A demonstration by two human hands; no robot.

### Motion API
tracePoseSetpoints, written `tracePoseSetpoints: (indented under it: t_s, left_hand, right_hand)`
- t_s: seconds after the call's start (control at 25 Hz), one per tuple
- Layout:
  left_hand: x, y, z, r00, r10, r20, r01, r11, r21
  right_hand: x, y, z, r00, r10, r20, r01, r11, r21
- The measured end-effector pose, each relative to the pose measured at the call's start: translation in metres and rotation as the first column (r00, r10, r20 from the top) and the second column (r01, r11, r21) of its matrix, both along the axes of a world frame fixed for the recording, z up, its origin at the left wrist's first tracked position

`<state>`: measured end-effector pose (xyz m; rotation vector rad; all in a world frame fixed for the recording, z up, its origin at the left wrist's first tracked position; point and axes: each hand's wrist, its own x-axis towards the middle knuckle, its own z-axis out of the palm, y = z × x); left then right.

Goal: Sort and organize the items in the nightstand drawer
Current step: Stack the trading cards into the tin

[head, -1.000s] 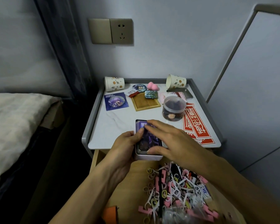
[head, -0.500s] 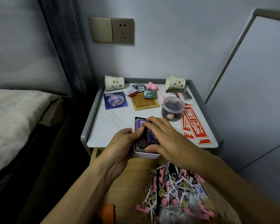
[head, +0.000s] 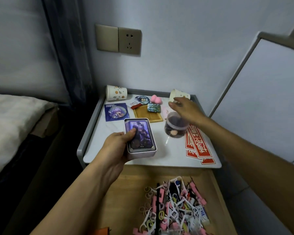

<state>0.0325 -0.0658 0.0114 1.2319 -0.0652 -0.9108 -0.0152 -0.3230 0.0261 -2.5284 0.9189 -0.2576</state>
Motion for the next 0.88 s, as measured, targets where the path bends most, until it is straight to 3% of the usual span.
tracePoseSetpoints:
  t_s: [0.12, 0.52, 0.64, 0.76, 0.88]
  left_hand:
    - [0.002, -0.002, -0.005, 1.000, -0.005, -0.013, 0.006, 1.000, 0.007]
    - [0.000, -0.010, -0.007, 0.997, -0.041, -0.060, 0.041, 0.999, -0.002]
    - [0.001, -0.008, -0.007, 0.998, -0.025, -0.059, 0.025, 1.000, -0.003]
    - [0.004, -0.007, -0.008, 0.999, -0.024, -0.047, 0.024, 1.000, -0.003]
    - [0.008, -0.010, -0.009, 0.998, -0.016, -0.054, 0.016, 1.000, -0.006]
  right_hand:
    - [0.024, -0.028, -0.016, 0.967, 0.022, -0.254, -0.014, 0.999, 0.032]
    - [0.015, 0.003, -0.036, 0.970, 0.140, -0.197, -0.113, 0.983, 0.145]
    - [0.019, -0.024, -0.037, 0.997, -0.003, -0.073, 0.007, 0.999, 0.052]
    - [0.024, -0.062, -0.046, 0.972, -0.171, -0.158, 0.156, 0.982, -0.107]
    - [0.026, -0.087, -0.059, 0.927, -0.329, -0.182, 0.307, 0.942, -0.138]
